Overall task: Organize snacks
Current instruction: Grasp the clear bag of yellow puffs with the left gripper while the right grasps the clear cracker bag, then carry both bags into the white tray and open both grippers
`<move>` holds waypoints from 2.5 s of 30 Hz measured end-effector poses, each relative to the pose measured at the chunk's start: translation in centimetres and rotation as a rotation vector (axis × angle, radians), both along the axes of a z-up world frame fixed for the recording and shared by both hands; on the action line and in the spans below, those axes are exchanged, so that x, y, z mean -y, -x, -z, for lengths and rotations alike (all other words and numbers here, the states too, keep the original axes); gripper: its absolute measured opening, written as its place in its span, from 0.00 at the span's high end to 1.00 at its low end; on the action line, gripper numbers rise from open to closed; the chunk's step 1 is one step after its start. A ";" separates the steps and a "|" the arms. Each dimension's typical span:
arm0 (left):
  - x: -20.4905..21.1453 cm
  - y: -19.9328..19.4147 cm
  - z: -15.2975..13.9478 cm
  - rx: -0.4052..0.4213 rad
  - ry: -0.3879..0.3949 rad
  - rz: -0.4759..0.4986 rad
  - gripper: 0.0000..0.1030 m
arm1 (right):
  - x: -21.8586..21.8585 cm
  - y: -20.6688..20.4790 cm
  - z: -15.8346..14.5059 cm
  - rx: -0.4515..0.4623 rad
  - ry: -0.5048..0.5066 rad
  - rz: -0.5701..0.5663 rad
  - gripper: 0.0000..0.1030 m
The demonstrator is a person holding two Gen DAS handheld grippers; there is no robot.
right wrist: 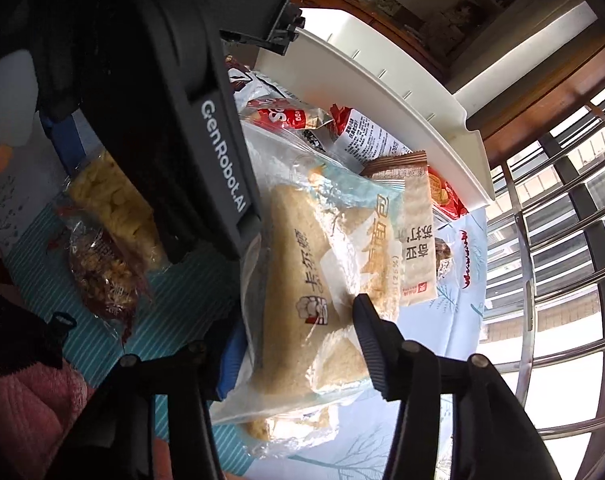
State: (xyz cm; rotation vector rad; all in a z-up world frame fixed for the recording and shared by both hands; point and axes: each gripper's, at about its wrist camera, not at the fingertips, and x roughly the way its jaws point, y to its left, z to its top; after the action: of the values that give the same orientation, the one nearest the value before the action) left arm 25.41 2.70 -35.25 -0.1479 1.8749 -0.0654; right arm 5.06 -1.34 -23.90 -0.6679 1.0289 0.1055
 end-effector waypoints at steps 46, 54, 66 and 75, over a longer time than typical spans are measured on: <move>-1.9 13.1 -26.2 0.707 -0.036 -0.168 0.16 | 1.6 3.6 -11.1 0.404 0.004 -0.207 0.76; -1.8 9.7 -29.9 0.812 -0.021 -0.123 0.16 | 1.5 0.1 -13.3 0.474 -0.005 -0.216 0.76; -0.6 3.0 -30.9 0.980 0.056 -0.017 0.16 | 1.3 -6.8 -15.0 0.530 -0.010 -0.152 0.76; -0.2 -1.1 -28.2 1.070 0.125 0.059 0.15 | 2.4 -11.8 -14.3 0.513 -0.037 -0.070 0.76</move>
State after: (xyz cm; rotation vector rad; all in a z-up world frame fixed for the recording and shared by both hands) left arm 26.54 2.86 -7.01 -0.1086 0.8058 -0.2495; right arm 16.86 -3.70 -9.64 -0.6527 0.5100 0.0107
